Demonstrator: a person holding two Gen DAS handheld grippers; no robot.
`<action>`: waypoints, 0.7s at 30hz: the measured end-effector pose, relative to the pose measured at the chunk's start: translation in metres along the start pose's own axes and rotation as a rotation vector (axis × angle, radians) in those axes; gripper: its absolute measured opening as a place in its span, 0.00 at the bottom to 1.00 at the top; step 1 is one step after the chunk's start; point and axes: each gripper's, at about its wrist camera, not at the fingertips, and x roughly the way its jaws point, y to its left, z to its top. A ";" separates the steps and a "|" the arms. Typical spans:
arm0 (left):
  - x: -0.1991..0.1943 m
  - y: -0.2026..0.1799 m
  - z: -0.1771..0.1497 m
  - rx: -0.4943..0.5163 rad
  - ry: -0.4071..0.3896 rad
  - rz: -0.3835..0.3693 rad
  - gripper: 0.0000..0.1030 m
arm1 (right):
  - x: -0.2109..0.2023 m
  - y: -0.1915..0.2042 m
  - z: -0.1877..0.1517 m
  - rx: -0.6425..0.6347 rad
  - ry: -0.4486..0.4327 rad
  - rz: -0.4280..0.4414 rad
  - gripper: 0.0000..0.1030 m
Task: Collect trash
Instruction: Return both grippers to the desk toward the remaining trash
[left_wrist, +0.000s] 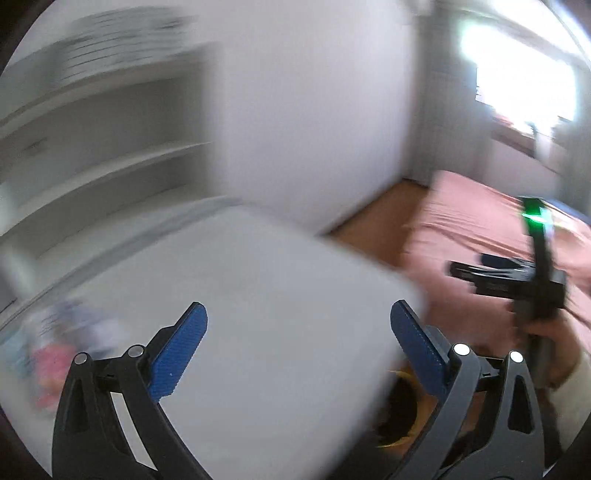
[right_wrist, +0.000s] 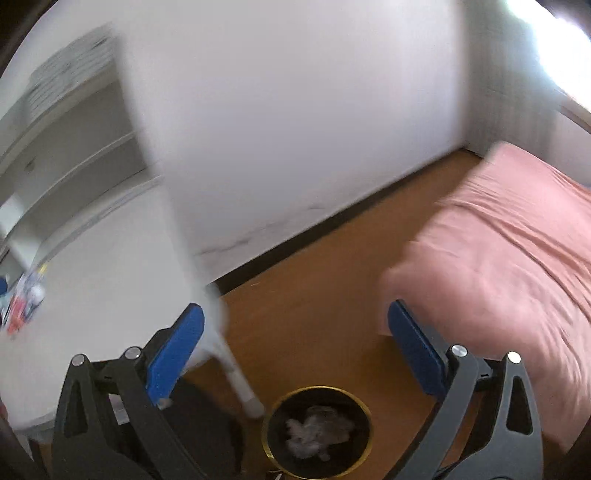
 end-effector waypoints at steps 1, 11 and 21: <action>-0.009 0.027 -0.005 -0.042 0.003 0.084 0.94 | 0.008 0.023 0.006 -0.040 0.010 0.039 0.94; -0.098 0.222 -0.076 -0.386 0.104 0.523 0.94 | 0.037 0.203 0.032 -0.296 0.031 0.296 0.93; -0.072 0.274 -0.087 -0.363 0.197 0.533 0.94 | 0.058 0.329 0.026 -0.471 0.129 0.456 0.93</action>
